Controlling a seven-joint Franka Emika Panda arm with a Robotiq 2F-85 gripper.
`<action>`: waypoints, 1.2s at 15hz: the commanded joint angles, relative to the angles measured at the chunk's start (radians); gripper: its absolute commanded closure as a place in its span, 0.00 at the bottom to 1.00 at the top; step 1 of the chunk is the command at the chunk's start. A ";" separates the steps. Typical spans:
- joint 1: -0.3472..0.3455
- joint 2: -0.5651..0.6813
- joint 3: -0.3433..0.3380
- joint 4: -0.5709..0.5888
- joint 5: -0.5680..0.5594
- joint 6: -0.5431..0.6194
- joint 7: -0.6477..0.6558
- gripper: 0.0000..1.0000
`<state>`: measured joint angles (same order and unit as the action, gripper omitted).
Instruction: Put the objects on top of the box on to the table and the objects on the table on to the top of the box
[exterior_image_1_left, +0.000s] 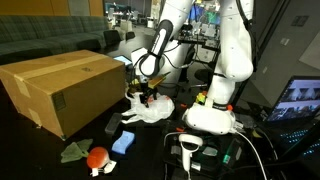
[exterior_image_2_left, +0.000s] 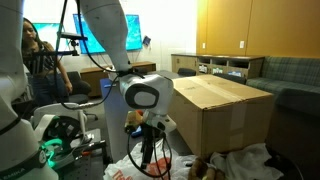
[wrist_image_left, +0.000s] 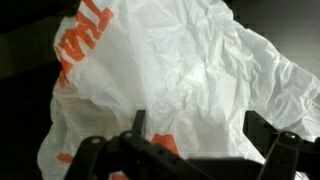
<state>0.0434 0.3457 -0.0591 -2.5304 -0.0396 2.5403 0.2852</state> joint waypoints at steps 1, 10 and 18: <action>0.003 0.100 -0.007 0.007 -0.028 0.169 -0.059 0.00; 0.000 0.220 -0.032 0.052 -0.034 0.280 -0.185 0.32; -0.078 0.044 -0.064 0.059 -0.138 0.283 -0.429 0.95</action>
<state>0.0082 0.4930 -0.1245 -2.4561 -0.1203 2.8154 -0.0343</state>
